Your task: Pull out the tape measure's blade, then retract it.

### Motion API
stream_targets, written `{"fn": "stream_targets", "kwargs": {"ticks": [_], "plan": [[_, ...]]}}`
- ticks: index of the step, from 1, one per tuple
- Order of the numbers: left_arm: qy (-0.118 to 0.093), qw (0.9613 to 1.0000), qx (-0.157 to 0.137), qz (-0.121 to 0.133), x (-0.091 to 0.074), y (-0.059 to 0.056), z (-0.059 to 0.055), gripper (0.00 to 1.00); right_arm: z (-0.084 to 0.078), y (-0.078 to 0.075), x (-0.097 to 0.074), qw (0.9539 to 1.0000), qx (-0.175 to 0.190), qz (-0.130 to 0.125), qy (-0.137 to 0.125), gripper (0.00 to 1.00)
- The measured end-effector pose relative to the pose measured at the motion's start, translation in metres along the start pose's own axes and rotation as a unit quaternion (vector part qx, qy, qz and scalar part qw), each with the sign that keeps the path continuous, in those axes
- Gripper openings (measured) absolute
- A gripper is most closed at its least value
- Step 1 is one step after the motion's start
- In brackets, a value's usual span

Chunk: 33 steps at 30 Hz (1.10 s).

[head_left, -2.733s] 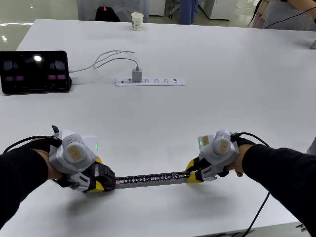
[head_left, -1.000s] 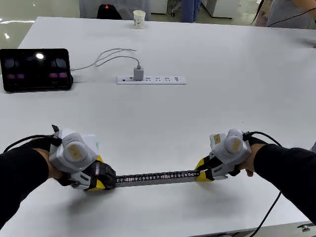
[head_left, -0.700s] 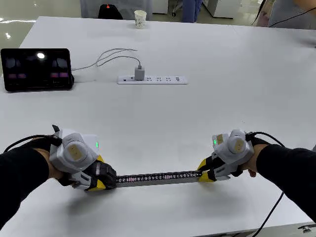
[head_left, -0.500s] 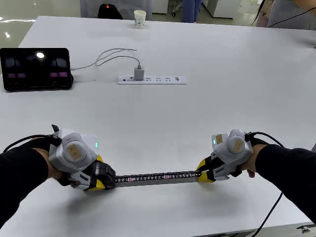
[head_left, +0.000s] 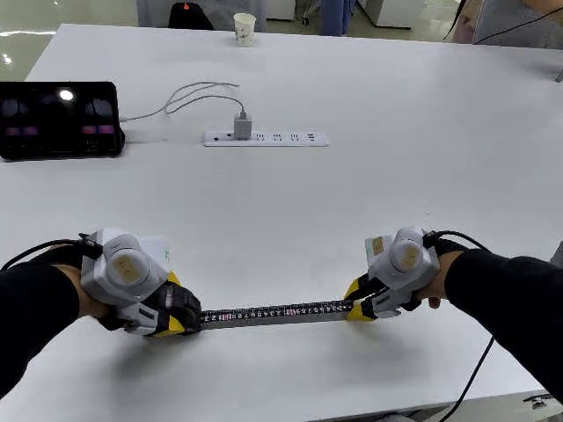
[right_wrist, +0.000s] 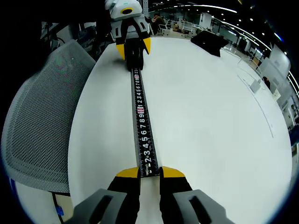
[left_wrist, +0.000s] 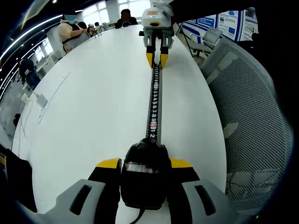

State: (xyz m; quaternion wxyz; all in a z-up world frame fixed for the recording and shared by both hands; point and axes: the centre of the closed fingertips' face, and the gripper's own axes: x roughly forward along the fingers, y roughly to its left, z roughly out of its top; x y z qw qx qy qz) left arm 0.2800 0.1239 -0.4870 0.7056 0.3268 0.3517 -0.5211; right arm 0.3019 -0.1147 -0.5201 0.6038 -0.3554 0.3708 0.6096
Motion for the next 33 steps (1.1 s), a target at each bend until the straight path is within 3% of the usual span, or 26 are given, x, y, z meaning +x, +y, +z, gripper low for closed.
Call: {"fn": "stream_targets", "kwargs": {"ticks": [16,25,33], "plan": [[0.009,1.0000,-0.001,-0.004,-0.002,0.000,-0.001,0.32,0.002,-0.001,0.001,0.9998,0.015,-0.006,0.007,0.12],[0.008,0.9999,-0.010,-0.007,-0.009,0.002,-0.002,0.32,0.002,0.000,0.001,0.9997,-0.015,-0.008,0.018,0.13],[0.005,0.9998,-0.021,0.004,-0.019,0.006,-0.008,0.35,0.004,-0.003,-0.003,0.9995,-0.017,-0.017,0.020,0.17]]}}
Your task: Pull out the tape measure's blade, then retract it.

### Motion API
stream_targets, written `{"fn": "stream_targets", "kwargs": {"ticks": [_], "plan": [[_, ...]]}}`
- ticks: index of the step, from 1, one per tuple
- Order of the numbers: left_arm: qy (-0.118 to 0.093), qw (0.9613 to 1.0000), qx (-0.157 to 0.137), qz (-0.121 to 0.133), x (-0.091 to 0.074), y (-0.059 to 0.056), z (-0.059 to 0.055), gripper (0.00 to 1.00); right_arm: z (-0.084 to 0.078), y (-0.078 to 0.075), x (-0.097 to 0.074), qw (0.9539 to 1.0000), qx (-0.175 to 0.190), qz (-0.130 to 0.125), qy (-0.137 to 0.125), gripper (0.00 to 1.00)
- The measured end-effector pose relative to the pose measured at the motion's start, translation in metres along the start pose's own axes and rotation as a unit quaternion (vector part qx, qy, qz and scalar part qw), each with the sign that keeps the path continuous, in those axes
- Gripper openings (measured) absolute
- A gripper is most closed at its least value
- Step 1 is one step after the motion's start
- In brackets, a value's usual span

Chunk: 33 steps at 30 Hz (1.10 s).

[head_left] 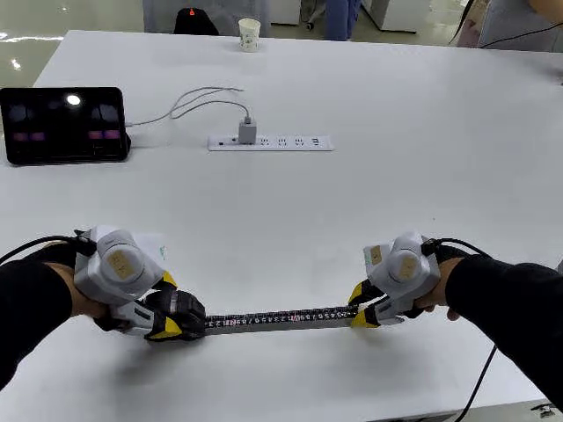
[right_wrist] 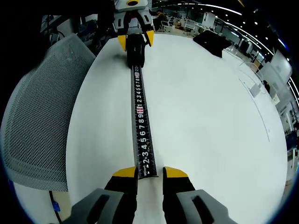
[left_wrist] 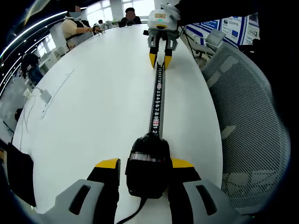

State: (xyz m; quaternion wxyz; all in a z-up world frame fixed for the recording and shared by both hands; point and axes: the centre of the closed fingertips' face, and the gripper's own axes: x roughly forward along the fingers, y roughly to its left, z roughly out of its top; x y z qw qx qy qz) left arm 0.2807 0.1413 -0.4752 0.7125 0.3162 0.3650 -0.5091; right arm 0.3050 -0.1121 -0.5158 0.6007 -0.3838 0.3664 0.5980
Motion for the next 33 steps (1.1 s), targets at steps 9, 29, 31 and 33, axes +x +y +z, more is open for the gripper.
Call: {"fn": "stream_targets", "kwargs": {"ticks": [9,29,31,33], "plan": [[-0.010,0.9989,-0.041,0.022,-0.012,0.007,-0.003,0.45,0.002,-0.001,-0.010,0.9994,0.022,-0.019,-0.018,0.21],[-0.085,0.9752,-0.182,0.093,-0.036,0.018,-0.005,0.63,0.002,-0.005,-0.031,0.9808,0.146,-0.093,-0.091,0.39],[-0.100,0.9659,-0.215,0.103,-0.040,0.020,-0.008,0.65,0.004,-0.006,-0.036,0.9733,0.169,-0.107,-0.113,0.42],[-0.110,0.9594,-0.234,0.114,-0.043,0.021,-0.013,0.66,0.002,-0.006,-0.041,0.9661,0.188,-0.124,-0.126,0.43]]}}
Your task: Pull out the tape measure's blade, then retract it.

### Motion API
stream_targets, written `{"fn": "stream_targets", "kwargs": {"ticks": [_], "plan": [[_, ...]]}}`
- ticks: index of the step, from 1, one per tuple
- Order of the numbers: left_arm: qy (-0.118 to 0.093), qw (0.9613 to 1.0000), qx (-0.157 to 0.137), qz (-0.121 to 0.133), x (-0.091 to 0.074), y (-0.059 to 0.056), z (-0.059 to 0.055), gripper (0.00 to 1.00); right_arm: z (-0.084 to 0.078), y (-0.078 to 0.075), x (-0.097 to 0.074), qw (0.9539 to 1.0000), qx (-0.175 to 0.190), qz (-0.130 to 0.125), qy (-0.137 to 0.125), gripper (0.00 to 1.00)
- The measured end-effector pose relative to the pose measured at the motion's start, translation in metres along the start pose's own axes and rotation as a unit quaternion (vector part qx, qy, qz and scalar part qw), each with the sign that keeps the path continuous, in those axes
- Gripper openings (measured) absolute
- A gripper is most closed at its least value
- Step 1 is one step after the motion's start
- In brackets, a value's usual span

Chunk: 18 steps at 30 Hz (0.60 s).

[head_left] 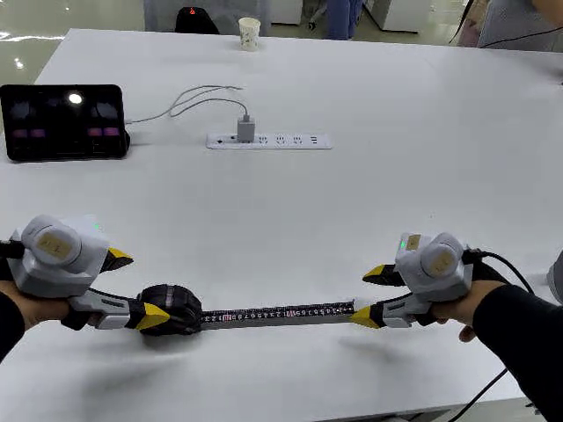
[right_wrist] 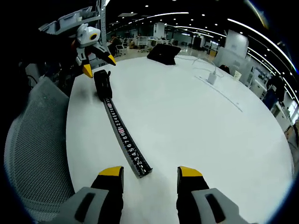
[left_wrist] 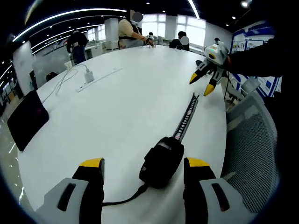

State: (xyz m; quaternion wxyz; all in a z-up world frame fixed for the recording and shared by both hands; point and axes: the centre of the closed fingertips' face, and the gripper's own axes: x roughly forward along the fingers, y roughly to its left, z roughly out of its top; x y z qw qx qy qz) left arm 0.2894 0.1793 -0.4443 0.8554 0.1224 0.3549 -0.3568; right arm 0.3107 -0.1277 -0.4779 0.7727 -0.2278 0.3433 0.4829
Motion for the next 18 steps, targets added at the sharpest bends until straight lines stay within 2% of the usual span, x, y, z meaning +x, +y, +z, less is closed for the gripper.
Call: {"fn": "stream_targets", "kwargs": {"ticks": [3,5,8,15,18], "plan": [[0.003,0.9998,0.009,0.016,-0.004,0.002,-0.010,0.68,-0.004,-0.001,-0.005,0.9996,0.022,-0.014,-0.012,0.46],[-0.004,0.9995,0.012,0.031,-0.008,0.004,-0.013,0.68,-0.005,0.001,-0.009,0.9988,0.041,-0.017,-0.022,0.47],[-0.013,0.9990,-0.009,0.041,-0.013,0.006,-0.020,0.71,-0.006,0.003,-0.016,0.9977,0.052,-0.027,-0.034,0.49],[-0.030,0.9966,-0.052,0.057,-0.028,0.006,-0.032,0.76,-0.019,0.003,-0.031,0.9964,0.059,-0.049,-0.035,0.52],[-0.030,0.9962,-0.055,0.060,-0.031,0.006,-0.038,0.77,-0.021,0.003,-0.037,0.9957,0.062,-0.058,-0.036,0.54]]}}
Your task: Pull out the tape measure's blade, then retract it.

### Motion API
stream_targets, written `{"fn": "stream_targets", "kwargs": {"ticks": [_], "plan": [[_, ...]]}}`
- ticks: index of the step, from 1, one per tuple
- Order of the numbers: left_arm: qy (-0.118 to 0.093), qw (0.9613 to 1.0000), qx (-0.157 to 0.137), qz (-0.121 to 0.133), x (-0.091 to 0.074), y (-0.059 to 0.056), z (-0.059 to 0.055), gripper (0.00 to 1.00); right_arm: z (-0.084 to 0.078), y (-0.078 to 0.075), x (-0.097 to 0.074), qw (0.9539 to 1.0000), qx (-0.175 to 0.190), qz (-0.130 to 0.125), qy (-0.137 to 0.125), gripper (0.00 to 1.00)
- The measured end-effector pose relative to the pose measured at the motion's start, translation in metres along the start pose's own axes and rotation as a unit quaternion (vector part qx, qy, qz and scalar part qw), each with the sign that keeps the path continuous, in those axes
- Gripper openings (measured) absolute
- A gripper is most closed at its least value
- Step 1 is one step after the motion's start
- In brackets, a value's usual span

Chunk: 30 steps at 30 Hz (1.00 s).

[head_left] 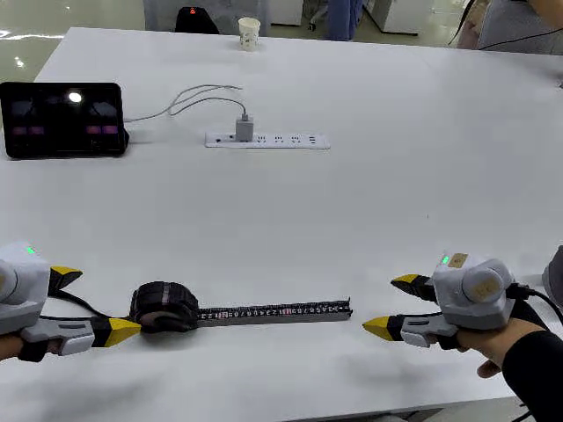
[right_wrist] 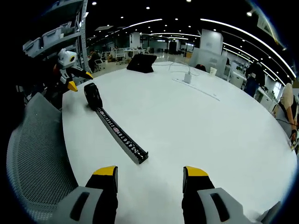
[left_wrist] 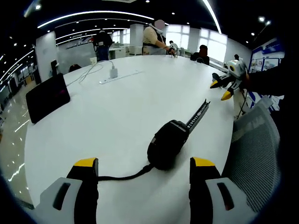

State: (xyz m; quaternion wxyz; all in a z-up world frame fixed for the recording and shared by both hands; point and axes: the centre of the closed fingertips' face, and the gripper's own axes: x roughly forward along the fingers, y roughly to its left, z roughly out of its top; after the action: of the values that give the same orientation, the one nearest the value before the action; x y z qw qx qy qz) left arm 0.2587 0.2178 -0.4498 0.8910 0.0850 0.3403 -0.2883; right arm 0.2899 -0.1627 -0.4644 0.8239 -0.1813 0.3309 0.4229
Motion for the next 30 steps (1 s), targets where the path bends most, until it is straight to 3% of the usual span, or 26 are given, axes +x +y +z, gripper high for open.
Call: {"fn": "stream_targets", "kwargs": {"ticks": [8,18,30], "plan": [[-0.012,0.9995,-0.024,0.014,-0.010,0.003,-0.009,0.80,-0.003,0.004,-0.009,0.9998,-0.001,-0.016,-0.013,0.62],[-0.015,0.9993,-0.025,0.022,-0.018,0.003,-0.018,0.89,-0.016,0.006,-0.015,0.9996,0.009,-0.027,-0.009,0.73],[-0.014,0.9998,-0.006,0.015,-0.021,-0.003,-0.024,0.99,-0.027,0.019,-0.015,0.9997,0.018,-0.012,-0.006,0.88]]}}
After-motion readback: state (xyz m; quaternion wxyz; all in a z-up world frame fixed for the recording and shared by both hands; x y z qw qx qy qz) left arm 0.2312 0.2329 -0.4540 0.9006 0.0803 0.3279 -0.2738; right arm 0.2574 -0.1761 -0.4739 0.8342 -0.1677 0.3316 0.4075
